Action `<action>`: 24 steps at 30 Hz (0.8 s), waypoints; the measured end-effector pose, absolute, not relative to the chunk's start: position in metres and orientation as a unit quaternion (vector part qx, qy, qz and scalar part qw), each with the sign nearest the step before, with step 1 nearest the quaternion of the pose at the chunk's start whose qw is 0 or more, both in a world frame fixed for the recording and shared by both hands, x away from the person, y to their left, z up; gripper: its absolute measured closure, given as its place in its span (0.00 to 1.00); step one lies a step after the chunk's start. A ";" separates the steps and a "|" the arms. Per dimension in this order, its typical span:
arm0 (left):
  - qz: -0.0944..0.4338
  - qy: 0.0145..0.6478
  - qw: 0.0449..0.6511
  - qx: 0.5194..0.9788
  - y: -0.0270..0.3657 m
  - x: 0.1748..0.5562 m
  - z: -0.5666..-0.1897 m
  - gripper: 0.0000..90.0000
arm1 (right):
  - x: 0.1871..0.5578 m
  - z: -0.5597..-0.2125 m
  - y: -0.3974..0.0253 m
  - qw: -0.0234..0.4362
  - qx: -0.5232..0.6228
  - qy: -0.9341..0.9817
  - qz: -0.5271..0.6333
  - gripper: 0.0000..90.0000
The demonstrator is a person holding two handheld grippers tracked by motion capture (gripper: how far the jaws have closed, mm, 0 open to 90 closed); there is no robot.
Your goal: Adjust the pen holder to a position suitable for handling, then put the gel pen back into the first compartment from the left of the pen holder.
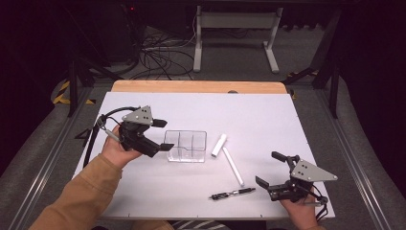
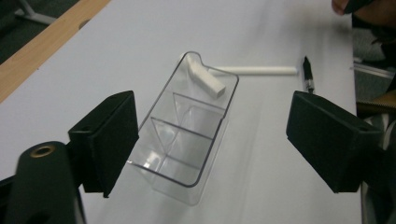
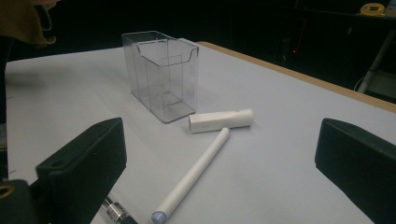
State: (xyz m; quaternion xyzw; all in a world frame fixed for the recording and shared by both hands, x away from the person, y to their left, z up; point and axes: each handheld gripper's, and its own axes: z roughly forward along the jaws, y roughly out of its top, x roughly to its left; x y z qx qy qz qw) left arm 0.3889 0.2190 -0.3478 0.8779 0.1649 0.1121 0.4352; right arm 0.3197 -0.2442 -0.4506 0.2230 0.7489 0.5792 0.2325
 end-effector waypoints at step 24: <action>0.075 0.185 0.502 0.842 0.171 0.364 -0.357 0.04 | 0.326 -0.451 -0.256 0.235 0.306 0.726 0.570 0.06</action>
